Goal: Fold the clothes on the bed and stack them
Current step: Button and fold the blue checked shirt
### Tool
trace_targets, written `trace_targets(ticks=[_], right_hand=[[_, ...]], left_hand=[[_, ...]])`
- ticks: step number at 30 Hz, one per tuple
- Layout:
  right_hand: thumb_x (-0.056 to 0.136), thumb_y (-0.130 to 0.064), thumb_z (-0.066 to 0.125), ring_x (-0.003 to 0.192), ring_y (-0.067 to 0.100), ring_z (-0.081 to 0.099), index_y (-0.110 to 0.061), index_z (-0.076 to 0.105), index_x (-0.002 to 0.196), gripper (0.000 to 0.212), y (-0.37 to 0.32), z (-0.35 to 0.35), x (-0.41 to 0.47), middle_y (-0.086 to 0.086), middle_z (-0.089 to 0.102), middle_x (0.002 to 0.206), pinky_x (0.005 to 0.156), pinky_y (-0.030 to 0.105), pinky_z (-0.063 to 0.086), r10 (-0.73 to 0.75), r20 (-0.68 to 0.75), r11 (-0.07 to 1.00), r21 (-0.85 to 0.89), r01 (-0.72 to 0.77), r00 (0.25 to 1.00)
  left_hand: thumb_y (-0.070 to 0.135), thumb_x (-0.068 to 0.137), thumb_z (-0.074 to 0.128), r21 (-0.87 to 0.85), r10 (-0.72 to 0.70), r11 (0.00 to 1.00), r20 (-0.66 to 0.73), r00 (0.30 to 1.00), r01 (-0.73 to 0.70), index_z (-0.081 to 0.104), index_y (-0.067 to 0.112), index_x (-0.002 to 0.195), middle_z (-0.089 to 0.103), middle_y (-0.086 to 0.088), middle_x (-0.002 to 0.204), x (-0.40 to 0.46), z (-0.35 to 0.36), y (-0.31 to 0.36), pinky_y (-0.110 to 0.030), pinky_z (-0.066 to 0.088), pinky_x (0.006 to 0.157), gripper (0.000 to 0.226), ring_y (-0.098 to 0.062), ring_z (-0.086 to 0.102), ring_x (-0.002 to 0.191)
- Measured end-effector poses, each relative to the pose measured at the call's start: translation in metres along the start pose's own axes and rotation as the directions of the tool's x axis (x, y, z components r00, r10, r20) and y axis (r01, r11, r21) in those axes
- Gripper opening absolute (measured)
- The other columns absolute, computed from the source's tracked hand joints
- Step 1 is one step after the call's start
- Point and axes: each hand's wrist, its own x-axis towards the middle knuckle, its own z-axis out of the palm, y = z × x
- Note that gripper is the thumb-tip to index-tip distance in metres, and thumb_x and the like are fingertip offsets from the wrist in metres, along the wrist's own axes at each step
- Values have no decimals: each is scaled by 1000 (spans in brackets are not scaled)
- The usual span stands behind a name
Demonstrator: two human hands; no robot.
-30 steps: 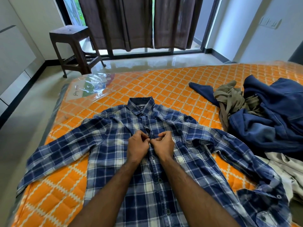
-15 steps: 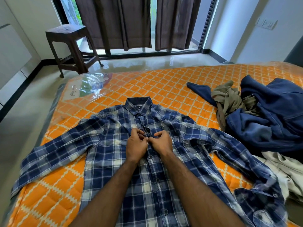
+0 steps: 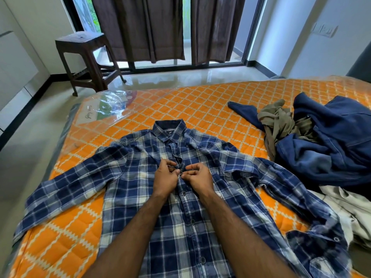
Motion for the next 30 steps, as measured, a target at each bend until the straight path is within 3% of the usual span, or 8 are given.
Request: trace_targets(ticks=[3, 12, 14, 18, 22, 26, 28, 30], right_hand=[[76, -9, 86, 82, 21, 74, -12, 65, 97, 30, -2, 0, -2, 7, 75, 85, 75, 38, 62, 7, -24, 1000, -6, -7, 1000], [79, -1, 78, 74, 16, 69, -17, 61, 95, 28, -12, 5, 0, 3, 71, 85, 61, 32, 56, 77, -69, 995, -55, -81, 995], [82, -1, 73, 70, 17, 67, -15, 62, 94, 22, -13, 2, 3, 7, 73, 85, 63, 37, 57, 87, -39, 994, -63, -89, 995], [102, -12, 52, 56, 9, 60, -11, 59, 102, 7, -35, -12, 17, 8, 75, 82, 52, 25, 45, -2, 0, 984, -179, 2, 1000], [98, -25, 63, 77, 14, 62, -12, 60, 100, 13, -60, -4, 34, 0, 66, 90, 58, 20, 41, -203, 62, 897, -387, 211, 977], [88, -20, 71, 76, 18, 63, -15, 60, 91, 12, -64, 20, 56, 1, 64, 84, 62, 31, 52, -155, 178, 689, -685, 235, 972], [89, -11, 65, 73, 18, 65, -15, 65, 90, 4, -58, 17, 63, 2, 66, 82, 61, 30, 54, -136, 61, 772, -619, 145, 989], [91, -7, 64, 71, 18, 67, -11, 69, 87, 8, -51, 9, 67, 5, 69, 84, 57, 30, 55, -55, -49, 925, -380, 33, 997]], left_hand=[[6, 91, 67, 22, 36, 999, 9, 999, -36, 52, 16, 103, 62, -1, 94, -1, 0, -1, -34, 55, 76, 22, -15, 62, 88], [2, 90, 66, 139, 137, 981, 13, 991, -137, 49, 15, 102, 60, 1, 90, -2, 0, -3, -25, 48, 66, 24, -14, 60, 83], [5, 92, 66, 130, 100, 986, 51, 994, -106, 50, 16, 107, 61, -1, 89, 1, -4, -1, -21, 46, 63, 25, -13, 61, 80], [10, 101, 53, -37, -21, 999, 63, 998, 23, 55, 16, 114, 66, -8, 93, 23, -27, 9, -30, 53, 61, 14, -20, 64, 79], [0, 99, 45, 66, 20, 998, 53, 998, -24, 62, 13, 118, 68, -7, 109, 52, -38, 20, -37, 55, 78, 29, -21, 65, 92], [-4, 97, 47, 182, 30, 982, 148, 989, -57, 62, 9, 124, 64, -7, 124, 72, -31, 24, -30, 50, 90, 34, -19, 61, 108], [5, 99, 53, 202, 38, 977, 117, 992, -61, 61, 9, 121, 64, -7, 120, 73, -26, 17, -21, 46, 79, 24, -17, 60, 104], [13, 98, 59, 192, 42, 980, 61, 997, -53, 61, 11, 115, 65, -5, 113, 72, -23, 10, -18, 42, 69, 16, -15, 59, 97]])
